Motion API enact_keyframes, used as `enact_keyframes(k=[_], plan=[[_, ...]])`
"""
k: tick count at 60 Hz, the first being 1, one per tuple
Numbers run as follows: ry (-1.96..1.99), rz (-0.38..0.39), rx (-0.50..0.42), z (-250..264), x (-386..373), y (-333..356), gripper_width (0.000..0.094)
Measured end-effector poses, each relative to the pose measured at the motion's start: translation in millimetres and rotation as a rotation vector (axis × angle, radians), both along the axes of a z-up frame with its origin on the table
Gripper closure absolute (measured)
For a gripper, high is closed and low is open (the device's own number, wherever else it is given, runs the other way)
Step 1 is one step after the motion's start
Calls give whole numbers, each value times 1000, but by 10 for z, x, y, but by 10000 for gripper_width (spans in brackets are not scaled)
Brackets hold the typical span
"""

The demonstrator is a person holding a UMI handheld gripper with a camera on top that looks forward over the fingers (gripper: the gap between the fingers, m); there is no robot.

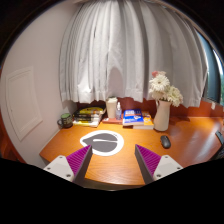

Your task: Arrange mouse

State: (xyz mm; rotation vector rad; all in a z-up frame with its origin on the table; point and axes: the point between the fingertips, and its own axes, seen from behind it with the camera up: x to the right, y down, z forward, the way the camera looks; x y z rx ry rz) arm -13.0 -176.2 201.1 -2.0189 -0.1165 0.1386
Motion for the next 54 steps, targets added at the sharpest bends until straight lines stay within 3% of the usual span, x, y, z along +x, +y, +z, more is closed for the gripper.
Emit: enact_keyframes(k=[20, 35, 54], plan=[[-93, -127, -175, -1412, 1400, 20, 74], [-118, -245, -232, -1799, 2407, 638, 76], [-95, -236, -275, -2097, 2855, 1944, 92]])
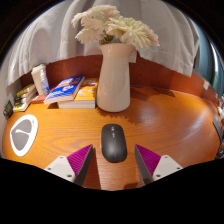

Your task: Arrange mouse

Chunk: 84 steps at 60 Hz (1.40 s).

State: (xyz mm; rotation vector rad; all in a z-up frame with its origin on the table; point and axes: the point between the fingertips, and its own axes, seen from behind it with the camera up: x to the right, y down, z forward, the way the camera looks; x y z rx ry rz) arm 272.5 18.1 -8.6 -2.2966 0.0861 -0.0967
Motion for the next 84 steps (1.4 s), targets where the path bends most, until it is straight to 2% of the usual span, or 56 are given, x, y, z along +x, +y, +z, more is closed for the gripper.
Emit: enact_keyframes(k=[6, 12, 18, 26, 33, 37, 49, 56, 63, 70, 84], plan=[[32, 16, 6, -36, -42, 247, 221], [38, 27, 0, -50, -72, 353, 458], [34, 34, -14, -65, -100, 367, 496], [35, 46, -44, -67, -104, 390, 606], [48, 6, -89, -40, -101, 387, 610], [51, -20, -82, 119, -144, 400, 607], [46, -61, 90, 1310, -682, 492, 605], [54, -31, 205, 2023, -1310, 558, 605], [69, 11, 274, 2418, -2023, 604, 600], [75, 57, 246, 2245, -2743, 685, 600], [79, 112, 17, 781, -3776, 611, 603]])
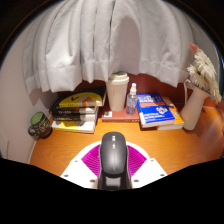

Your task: Arrange mouse

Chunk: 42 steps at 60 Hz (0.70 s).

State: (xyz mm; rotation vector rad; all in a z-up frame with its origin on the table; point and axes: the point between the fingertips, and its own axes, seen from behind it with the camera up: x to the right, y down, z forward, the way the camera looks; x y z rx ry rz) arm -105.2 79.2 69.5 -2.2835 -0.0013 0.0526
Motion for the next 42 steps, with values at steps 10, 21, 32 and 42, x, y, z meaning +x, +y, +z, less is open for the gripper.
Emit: enact_keyframes(k=[10, 21, 32, 42], plan=[[-39, -14, -125, -761, -78, -208, 608], [-73, -6, -108, -793, -70, -224, 565], [-32, -31, -121, -819, -72, -234, 436], [3, -29, -93, -384, -51, -364, 101]])
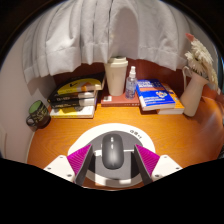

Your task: Arrange mouse

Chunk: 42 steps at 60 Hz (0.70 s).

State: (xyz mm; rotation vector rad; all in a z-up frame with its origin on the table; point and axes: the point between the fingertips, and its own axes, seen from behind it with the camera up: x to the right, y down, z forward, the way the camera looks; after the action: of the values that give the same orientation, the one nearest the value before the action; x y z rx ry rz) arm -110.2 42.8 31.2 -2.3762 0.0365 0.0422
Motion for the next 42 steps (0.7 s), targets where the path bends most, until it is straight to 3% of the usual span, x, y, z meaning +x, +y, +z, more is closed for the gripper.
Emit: enact_keyframes(k=[20, 42], plan=[[22, 97, 174, 1470, 75, -1011, 88], [52, 82, 213, 1919, 366, -2065, 93]])
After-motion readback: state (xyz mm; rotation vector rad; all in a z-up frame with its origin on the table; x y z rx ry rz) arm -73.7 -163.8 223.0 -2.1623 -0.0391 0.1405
